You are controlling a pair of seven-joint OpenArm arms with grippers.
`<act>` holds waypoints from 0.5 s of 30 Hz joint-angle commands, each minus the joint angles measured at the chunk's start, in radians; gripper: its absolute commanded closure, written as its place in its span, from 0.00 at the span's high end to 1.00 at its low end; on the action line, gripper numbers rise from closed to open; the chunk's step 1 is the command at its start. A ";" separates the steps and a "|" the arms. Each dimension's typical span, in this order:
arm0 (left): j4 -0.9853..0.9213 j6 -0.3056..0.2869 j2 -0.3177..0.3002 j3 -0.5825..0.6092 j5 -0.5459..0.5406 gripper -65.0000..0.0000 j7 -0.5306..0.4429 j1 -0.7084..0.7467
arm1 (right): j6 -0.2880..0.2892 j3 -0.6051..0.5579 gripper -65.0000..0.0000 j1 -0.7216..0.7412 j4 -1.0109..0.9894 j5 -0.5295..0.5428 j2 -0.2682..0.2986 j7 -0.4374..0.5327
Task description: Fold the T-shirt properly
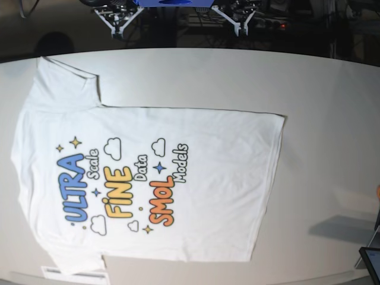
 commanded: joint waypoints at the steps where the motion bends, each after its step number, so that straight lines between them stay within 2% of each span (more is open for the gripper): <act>1: 0.001 0.001 0.004 -0.001 0.001 0.00 -0.002 0.005 | -0.003 0.003 0.14 -0.002 0.005 -0.002 -0.001 0.007; 3: 0.001 0.001 0.004 -0.001 0.001 0.03 -0.002 0.005 | -0.004 0.003 0.26 -0.002 0.005 -0.002 -0.001 0.004; 7: 0.004 0.001 0.004 -0.001 0.001 0.33 -0.002 0.005 | -0.004 0.003 0.59 -0.002 0.005 -0.002 -0.001 0.003; 10: 0.004 0.001 0.004 0.007 0.001 0.35 -0.002 0.005 | -0.004 0.003 0.81 -0.002 0.005 -0.002 -0.001 -0.022; 12: 0.004 0.001 0.004 0.009 0.001 0.35 -0.002 0.005 | -0.004 0.003 0.88 -0.002 0.005 -0.002 -0.001 -0.045; 15: 0.004 0.001 0.004 0.009 0.001 0.35 -0.002 0.005 | -0.003 0.004 0.88 -0.002 0.005 -0.001 -0.002 -0.042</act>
